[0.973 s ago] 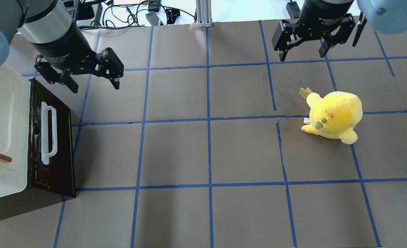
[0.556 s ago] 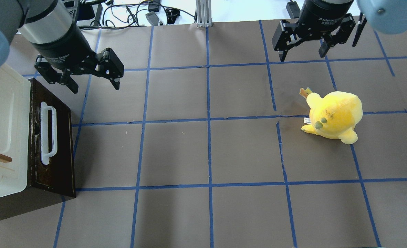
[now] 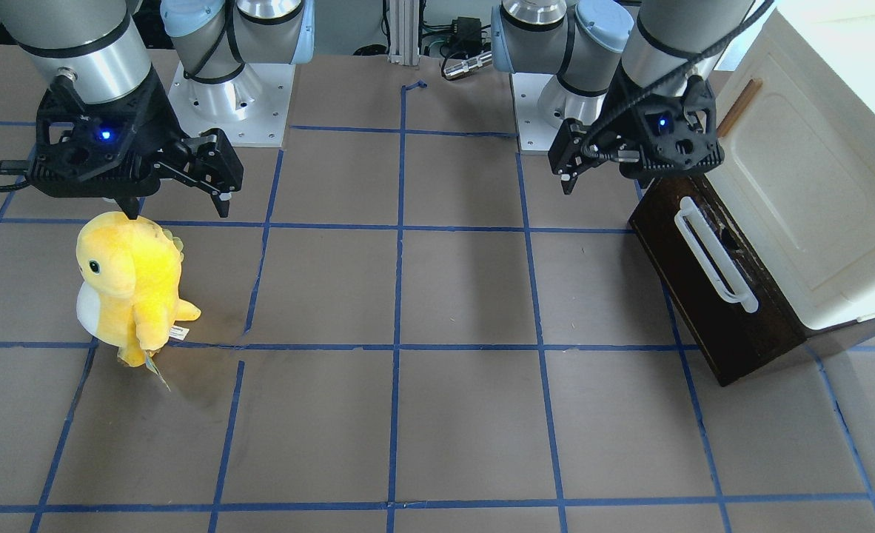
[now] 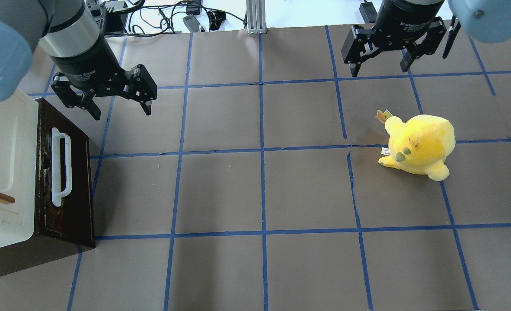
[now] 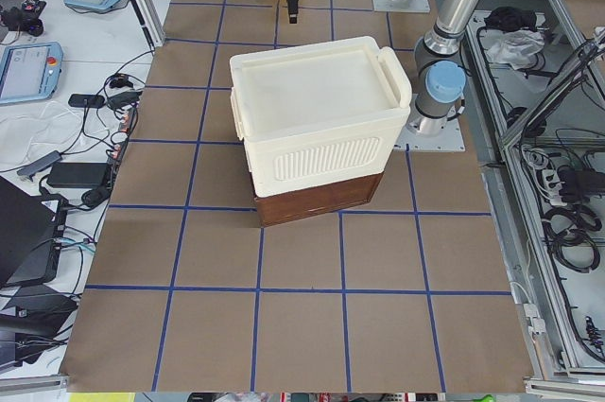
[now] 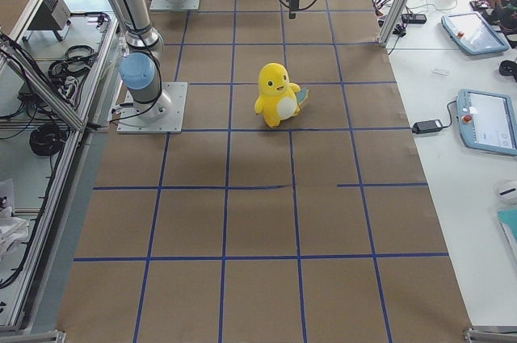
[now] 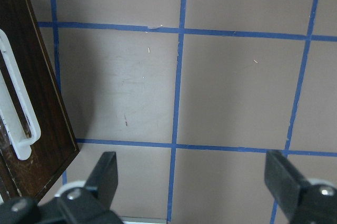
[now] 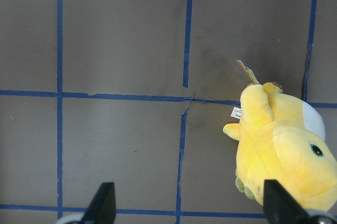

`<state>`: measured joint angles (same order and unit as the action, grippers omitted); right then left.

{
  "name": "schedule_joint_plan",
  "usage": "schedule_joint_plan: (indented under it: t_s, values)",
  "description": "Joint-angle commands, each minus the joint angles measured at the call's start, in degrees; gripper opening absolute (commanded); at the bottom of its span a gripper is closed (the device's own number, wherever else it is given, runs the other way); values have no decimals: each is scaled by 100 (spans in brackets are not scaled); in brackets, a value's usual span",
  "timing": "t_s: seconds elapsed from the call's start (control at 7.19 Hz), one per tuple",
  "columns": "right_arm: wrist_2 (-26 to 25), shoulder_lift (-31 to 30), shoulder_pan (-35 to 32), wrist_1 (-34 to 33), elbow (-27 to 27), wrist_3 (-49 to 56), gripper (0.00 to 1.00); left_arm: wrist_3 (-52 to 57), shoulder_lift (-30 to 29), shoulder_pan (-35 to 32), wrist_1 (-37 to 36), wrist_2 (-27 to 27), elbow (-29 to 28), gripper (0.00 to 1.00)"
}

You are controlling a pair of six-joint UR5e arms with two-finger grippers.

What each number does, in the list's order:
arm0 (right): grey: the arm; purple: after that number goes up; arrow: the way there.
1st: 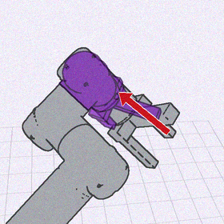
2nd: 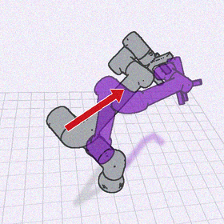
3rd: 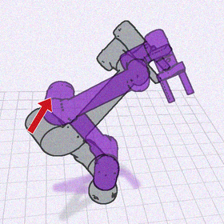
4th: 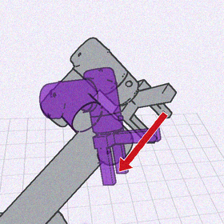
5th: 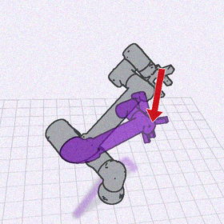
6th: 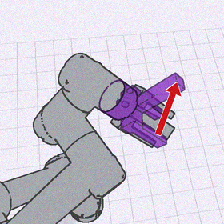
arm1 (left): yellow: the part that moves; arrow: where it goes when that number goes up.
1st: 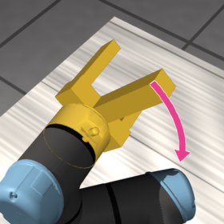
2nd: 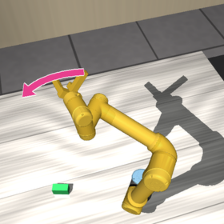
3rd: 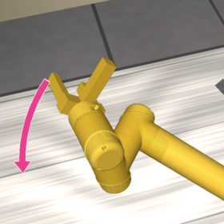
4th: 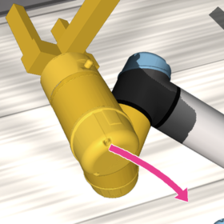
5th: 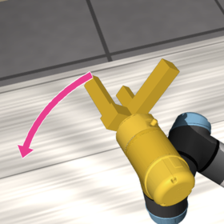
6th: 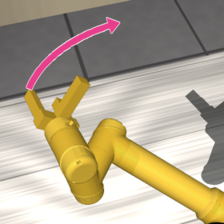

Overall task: Pull drawer sideways
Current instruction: 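Move the left gripper down to the white handle of the wooden drawer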

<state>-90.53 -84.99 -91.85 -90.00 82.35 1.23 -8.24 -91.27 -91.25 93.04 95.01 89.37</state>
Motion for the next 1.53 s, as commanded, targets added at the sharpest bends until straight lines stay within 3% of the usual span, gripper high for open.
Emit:
schedule_joint_plan:
  t_s: [0.0, 0.14, 0.28, 0.56, 0.7, 1.11, 1.39]
  values:
    - [0, 0, 0, 0, 0, 9, 100, -564, -486, -77, -424, 720, 98, 100]
    - [0, 0, 0, 0, 0, 0, 100, -983, -706, -173, -548, 755, 116, 100]
    - [-9, 0, 0, 0, 0, 0, 100, -1631, -978, -470, -611, 1190, 125, 100]
    - [0, 0, 0, 0, 0, 0, 100, -1979, -1471, -631, -673, 2760, 255, 100]
    - [-9, 0, 0, 0, 0, 0, 100, -2015, -1595, -666, -647, 3099, 291, 100]
    - [-9, 0, 0, 0, 0, 0, 100, -2630, -1903, -640, -506, 3654, 914, 100]
    - [0, 0, 0, 0, 0, 0, 100, -2665, -1886, -622, -173, 3682, 907, 100]
